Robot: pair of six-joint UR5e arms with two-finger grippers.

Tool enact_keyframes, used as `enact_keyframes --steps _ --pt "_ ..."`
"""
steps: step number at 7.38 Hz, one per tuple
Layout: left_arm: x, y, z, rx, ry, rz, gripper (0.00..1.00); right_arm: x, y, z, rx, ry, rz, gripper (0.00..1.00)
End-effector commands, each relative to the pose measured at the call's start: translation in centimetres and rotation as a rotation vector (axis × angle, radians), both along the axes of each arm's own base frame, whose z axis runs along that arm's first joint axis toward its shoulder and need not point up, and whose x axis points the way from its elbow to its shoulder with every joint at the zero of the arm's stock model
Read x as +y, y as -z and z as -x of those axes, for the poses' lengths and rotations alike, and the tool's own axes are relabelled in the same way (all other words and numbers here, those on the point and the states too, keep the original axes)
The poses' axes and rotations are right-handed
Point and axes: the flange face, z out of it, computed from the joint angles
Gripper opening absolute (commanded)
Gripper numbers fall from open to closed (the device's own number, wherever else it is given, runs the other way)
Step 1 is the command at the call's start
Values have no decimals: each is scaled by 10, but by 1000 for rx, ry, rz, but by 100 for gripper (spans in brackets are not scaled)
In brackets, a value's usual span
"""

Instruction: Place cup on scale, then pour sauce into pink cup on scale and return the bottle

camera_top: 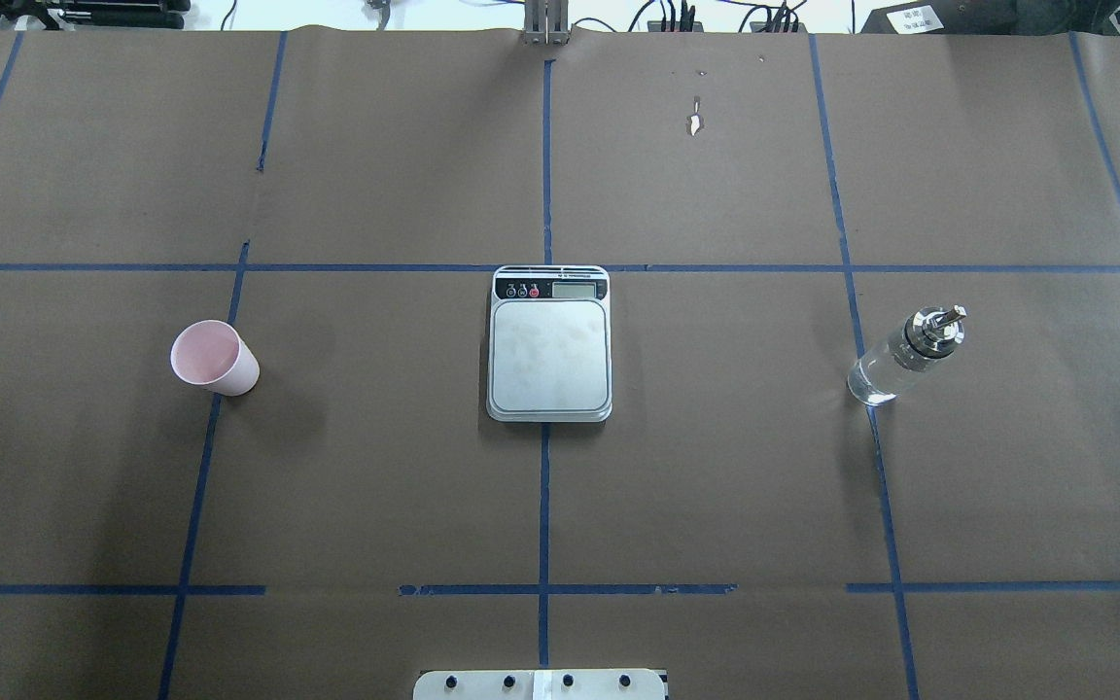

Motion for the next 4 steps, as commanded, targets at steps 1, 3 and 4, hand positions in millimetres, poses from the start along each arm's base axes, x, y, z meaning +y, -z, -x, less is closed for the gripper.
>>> enact_keyframes --steps 1,3,4 --pt "1 -9 0 0 -3 -14 100 -2 7 -1 -4 -8 -8 100" --pt "8 1 -4 44 -18 -44 100 1 11 -1 -6 -6 -17 100" --pt "8 -19 -6 53 -22 -10 100 3 11 -2 -6 -6 -20 100"
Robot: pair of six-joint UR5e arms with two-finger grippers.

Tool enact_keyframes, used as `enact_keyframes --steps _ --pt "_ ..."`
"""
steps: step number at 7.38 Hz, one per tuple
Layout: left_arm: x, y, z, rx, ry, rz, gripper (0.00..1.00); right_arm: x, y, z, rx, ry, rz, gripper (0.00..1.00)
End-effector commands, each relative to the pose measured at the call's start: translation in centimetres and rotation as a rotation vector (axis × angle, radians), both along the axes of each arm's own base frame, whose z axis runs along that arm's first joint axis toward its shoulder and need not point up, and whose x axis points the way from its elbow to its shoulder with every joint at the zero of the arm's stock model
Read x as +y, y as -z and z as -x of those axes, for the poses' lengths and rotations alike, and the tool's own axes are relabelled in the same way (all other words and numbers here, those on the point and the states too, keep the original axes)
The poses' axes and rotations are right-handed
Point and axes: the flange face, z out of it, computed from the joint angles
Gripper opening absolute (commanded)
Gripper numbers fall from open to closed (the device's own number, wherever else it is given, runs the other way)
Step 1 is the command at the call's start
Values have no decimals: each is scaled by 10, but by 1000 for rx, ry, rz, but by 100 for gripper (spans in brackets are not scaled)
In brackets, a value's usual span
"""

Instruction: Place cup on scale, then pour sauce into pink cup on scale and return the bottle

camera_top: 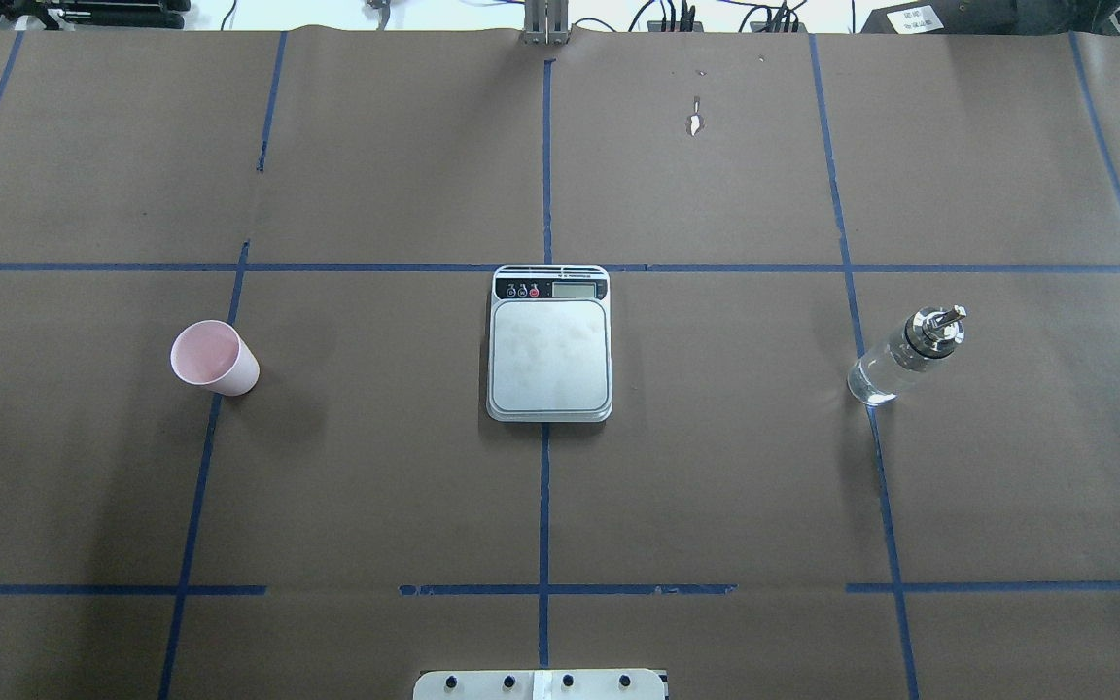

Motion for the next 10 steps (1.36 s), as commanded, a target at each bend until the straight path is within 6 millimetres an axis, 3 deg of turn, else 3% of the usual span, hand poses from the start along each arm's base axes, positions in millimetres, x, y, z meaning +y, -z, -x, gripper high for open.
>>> enact_keyframes --steps 1,3,9,10 --pt "-2 -11 -5 23 -13 -50 100 3 1 0 -3 -1 -31 100" --pt "0 -7 -14 41 0 -65 100 9 -3 -1 -8 -5 -72 100" --pt "-3 1 -16 11 14 -82 100 3 11 2 -12 0 -102 100" --pt "-4 10 -31 27 -20 -112 100 4 10 4 -18 5 -101 100"
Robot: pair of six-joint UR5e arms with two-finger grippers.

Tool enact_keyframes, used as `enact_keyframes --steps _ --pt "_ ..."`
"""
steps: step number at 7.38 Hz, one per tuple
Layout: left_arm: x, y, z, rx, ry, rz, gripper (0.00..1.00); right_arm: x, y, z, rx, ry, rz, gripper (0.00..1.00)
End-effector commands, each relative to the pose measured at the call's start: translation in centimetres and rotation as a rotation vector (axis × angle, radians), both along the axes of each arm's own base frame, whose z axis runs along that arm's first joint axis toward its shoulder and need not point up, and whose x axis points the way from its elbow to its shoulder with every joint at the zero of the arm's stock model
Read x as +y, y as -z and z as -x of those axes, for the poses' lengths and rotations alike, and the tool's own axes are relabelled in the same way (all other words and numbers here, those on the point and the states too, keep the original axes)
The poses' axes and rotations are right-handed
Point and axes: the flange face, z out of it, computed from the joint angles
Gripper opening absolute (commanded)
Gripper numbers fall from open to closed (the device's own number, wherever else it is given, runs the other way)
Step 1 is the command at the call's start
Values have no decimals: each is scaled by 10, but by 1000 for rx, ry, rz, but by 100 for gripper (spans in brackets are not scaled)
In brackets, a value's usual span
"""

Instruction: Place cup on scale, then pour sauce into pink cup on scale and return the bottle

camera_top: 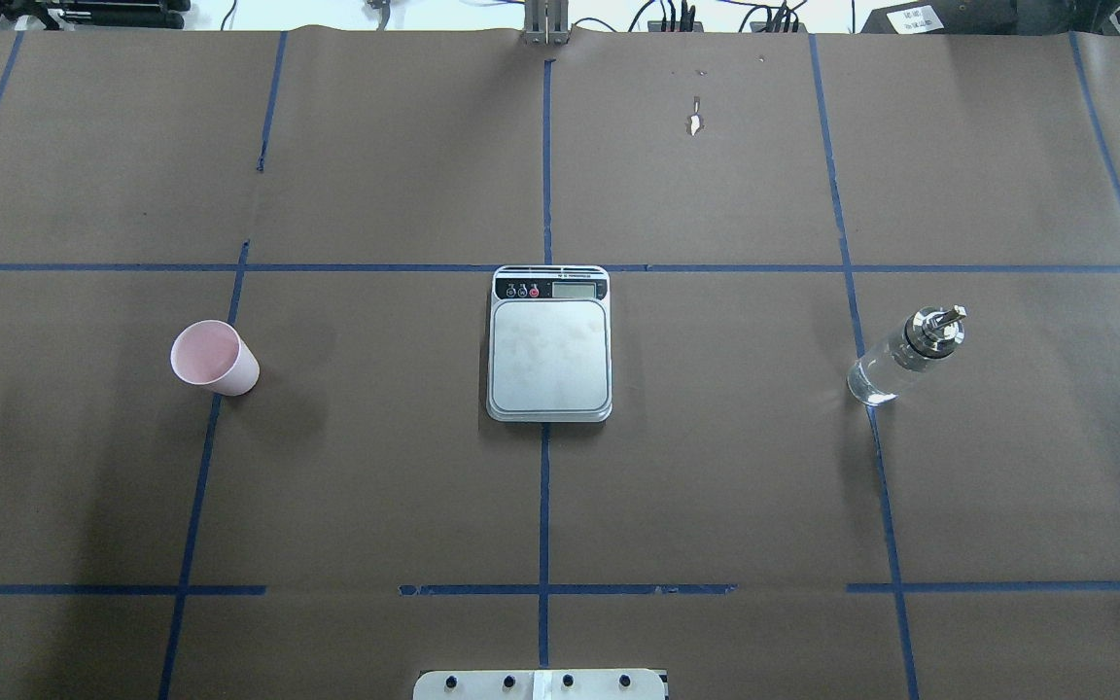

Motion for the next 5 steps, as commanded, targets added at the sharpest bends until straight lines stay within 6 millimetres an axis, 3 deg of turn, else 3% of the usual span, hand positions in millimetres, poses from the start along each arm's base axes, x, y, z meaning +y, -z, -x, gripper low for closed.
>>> enact_keyframes --steps 1,2,4,5 --pt "-4 23 -52 57 -79 43 100 -2 4 4 -8 5 -5 100" --pt "-10 57 -110 102 -116 88 100 -3 6 4 -9 6 -7 100" --pt "7 133 -197 117 -49 146 100 -4 12 5 -9 6 -17 100" --pt "16 147 -230 114 -52 156 100 -5 12 8 -9 12 -19 100"
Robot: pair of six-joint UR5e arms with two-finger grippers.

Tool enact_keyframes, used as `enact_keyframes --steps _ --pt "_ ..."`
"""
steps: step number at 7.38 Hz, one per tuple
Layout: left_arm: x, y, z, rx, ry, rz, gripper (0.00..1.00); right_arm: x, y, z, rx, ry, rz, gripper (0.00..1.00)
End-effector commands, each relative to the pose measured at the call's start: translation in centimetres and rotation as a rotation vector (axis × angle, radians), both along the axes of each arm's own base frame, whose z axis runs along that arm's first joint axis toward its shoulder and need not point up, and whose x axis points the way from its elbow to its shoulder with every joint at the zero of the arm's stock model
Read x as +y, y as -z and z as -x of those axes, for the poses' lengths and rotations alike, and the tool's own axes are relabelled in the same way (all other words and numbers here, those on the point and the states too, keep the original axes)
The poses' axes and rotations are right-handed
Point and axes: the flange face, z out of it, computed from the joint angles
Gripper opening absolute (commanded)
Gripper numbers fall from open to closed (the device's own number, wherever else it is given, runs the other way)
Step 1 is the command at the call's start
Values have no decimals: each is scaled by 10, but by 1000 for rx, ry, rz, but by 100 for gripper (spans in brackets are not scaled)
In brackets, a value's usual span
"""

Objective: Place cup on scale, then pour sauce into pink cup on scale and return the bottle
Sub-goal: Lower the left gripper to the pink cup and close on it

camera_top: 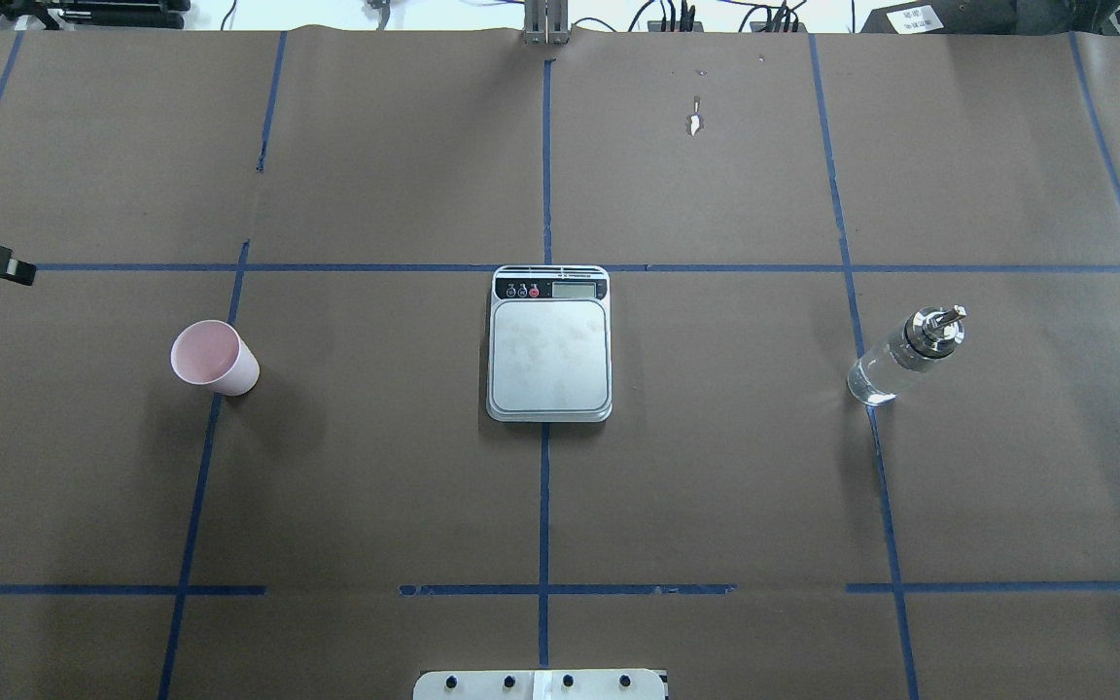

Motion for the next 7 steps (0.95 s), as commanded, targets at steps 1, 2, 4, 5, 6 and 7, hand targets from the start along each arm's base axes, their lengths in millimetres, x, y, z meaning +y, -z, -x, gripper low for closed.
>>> enact_keyframes --steps 1,2,4,5,6,7 --pt "17 50 -80 19 23 47 100 -1 1 4 2 8 -4 100" --pt "24 64 -122 -20 21 100 100 1 -4 4 1 7 9 100" --pt "26 88 -151 -99 18 112 98 3 -7 4 1 8 15 100" --pt "30 91 -150 -96 15 105 97 3 -8 4 2 7 17 100" --pt "31 89 -151 -107 14 117 95 4 -10 4 1 8 20 100" --pt "31 82 -154 -138 10 145 92 5 -12 4 2 8 24 100"
